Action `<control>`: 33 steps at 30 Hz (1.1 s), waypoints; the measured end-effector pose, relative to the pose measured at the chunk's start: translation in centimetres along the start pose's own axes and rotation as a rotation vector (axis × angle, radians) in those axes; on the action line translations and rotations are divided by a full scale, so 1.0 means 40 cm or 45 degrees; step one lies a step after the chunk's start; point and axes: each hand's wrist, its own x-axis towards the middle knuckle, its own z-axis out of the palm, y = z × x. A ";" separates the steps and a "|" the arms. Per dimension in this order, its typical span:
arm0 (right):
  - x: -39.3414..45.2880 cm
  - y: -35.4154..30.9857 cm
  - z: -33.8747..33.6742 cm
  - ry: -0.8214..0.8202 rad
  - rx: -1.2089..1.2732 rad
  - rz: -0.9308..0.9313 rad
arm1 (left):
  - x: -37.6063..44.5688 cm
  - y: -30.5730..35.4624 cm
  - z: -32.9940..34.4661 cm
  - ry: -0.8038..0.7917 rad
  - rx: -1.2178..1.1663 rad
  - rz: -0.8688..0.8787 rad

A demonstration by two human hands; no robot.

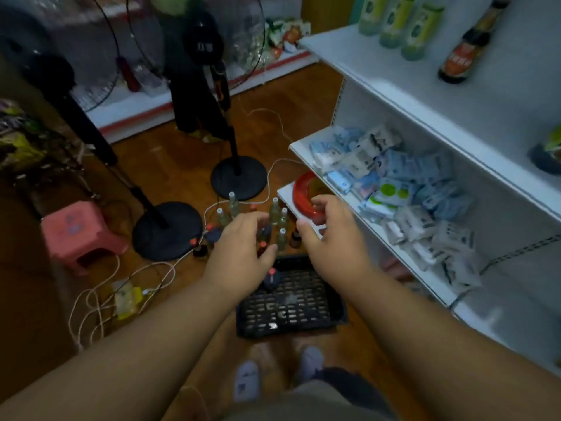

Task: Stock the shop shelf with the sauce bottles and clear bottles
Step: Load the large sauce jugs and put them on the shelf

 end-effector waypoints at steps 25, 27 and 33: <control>0.123 0.609 0.800 -0.586 -0.259 0.574 | 0.170 -0.741 0.605 -0.604 -0.085 -0.702; 0.108 0.699 0.877 -0.613 -0.243 0.693 | 0.180 -0.802 0.703 -0.658 -0.244 -0.869; 0.084 0.942 1.092 -0.624 0.049 1.101 | 0.200 -0.942 0.975 -0.590 -0.866 -1.521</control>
